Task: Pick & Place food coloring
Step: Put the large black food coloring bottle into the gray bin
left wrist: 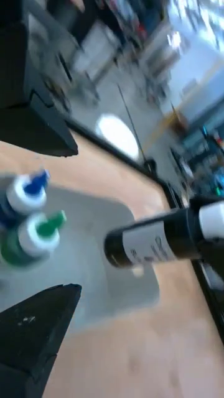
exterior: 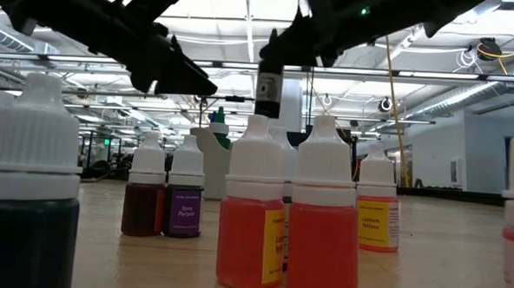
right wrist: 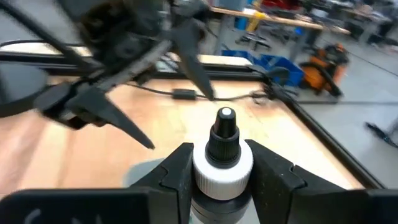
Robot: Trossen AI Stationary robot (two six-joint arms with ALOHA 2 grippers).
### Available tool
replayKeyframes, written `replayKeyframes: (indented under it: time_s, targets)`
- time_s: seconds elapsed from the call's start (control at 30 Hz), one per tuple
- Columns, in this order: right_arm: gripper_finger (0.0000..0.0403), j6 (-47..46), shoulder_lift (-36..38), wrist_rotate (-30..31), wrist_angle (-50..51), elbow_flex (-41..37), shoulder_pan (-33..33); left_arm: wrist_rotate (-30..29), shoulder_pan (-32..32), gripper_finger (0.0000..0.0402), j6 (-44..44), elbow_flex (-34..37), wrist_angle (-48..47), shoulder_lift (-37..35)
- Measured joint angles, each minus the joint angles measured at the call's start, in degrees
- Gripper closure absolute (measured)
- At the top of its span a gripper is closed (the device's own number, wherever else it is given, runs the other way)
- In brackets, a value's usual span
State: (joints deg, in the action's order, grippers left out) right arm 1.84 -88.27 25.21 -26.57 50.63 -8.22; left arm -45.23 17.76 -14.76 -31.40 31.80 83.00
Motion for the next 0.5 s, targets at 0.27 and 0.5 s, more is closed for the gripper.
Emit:
replayKeyframes:
  time_s: [0.27, 0.5]
  targets:
    - [0.0291, 0.4, 0.0, -2.2, -0.1, 0.0, 2.3, -0.9, 1.1, 0.0114, -1.9, 0.0, -2.2, 0.0]
    - [0.0289, -1.3, 0.0, -8.3, -0.1, 0.0, 5.0, -0.7, 3.0, 0.0226, -4.5, 0.0, -2.1, -0.9]
